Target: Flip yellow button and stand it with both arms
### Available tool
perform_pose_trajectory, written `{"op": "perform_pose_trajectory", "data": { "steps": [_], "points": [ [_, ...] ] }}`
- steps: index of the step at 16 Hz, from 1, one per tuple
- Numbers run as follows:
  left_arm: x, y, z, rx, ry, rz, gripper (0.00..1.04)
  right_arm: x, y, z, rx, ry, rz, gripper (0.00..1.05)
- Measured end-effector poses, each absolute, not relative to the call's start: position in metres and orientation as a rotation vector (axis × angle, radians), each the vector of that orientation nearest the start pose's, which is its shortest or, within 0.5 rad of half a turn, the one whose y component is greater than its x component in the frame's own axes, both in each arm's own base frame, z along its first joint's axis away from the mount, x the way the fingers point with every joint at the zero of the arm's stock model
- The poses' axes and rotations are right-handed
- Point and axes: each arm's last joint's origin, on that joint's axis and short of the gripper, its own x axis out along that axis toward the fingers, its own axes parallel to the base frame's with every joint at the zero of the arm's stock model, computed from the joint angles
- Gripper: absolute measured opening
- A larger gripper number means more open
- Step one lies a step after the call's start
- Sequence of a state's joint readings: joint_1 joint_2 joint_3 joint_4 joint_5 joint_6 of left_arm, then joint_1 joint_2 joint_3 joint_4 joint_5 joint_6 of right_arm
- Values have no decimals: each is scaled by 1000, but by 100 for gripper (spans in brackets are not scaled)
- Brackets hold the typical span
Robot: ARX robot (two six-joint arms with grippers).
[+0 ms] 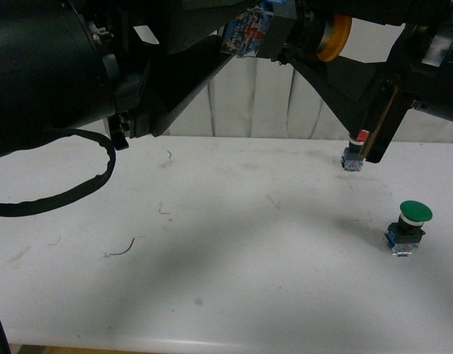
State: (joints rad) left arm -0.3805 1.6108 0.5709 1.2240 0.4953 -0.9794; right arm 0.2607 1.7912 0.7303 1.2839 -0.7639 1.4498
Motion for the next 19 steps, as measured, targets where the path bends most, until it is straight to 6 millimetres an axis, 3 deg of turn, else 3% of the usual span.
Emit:
{"op": "perform_pose_trajectory", "data": {
  "steps": [4,10,13,15,17,19],
  "points": [
    [272,-123,204,-900,251,-895,35,320,106,196,1247,545,984,36],
    [276,-114,204,-888,239,-872,98,321,102,196,1229,521,975,35],
    [271,-99,204,-871,254,-838,98,322,99,196,1231,515,967,35],
    [264,-78,207,-833,247,-751,98,323,95,196,1237,497,947,35],
    [244,-54,210,-736,202,-639,98,327,90,199,1238,473,935,35],
    [211,-40,217,-510,160,-533,98,328,89,201,1234,461,936,35]
  ]
}}
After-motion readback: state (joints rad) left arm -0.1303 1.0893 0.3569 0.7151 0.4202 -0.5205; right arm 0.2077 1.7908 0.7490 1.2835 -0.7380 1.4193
